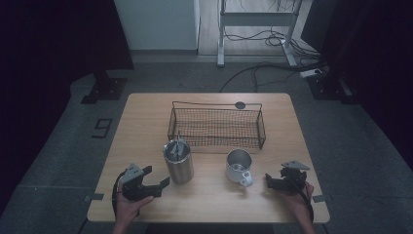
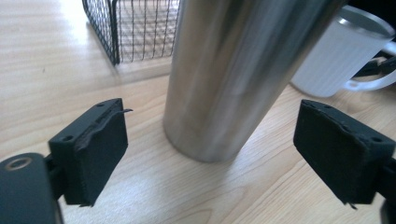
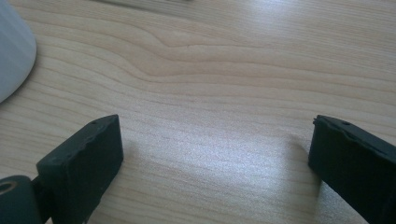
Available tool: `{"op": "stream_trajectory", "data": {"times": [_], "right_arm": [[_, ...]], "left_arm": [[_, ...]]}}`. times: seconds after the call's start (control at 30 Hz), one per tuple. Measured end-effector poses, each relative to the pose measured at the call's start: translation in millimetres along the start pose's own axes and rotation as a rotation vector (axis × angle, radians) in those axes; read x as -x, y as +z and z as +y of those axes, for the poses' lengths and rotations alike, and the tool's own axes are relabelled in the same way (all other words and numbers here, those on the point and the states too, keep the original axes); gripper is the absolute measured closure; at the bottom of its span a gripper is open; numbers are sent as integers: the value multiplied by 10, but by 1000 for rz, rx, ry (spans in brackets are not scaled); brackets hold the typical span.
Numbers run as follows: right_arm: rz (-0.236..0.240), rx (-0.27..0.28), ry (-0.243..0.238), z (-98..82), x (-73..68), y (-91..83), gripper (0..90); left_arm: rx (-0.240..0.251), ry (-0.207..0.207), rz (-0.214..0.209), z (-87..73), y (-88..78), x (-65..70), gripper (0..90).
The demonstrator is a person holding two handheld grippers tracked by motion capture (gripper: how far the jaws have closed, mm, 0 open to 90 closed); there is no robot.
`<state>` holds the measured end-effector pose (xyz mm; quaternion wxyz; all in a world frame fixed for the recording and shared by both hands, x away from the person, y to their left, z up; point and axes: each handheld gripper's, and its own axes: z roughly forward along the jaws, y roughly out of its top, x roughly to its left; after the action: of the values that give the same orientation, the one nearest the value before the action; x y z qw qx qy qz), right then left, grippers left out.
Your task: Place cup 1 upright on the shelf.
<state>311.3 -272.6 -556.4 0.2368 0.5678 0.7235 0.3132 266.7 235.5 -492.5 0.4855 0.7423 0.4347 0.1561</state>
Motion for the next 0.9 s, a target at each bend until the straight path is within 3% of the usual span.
{"op": "stream_trajectory", "data": {"times": [0.33, 0.53, 0.9], "right_arm": [[0, 0, 0, 0, 0, 0, 28], [0, 0, 0, 0, 0, 0, 28], [0, 0, 0, 0, 0, 0, 28]], "left_arm": [[8, 26, -15, 134, 10, 76, 12], [3, 32, -40, 214, 82, 101, 0], [-10, 49, -50, 325, 192, 130, 0]]}}
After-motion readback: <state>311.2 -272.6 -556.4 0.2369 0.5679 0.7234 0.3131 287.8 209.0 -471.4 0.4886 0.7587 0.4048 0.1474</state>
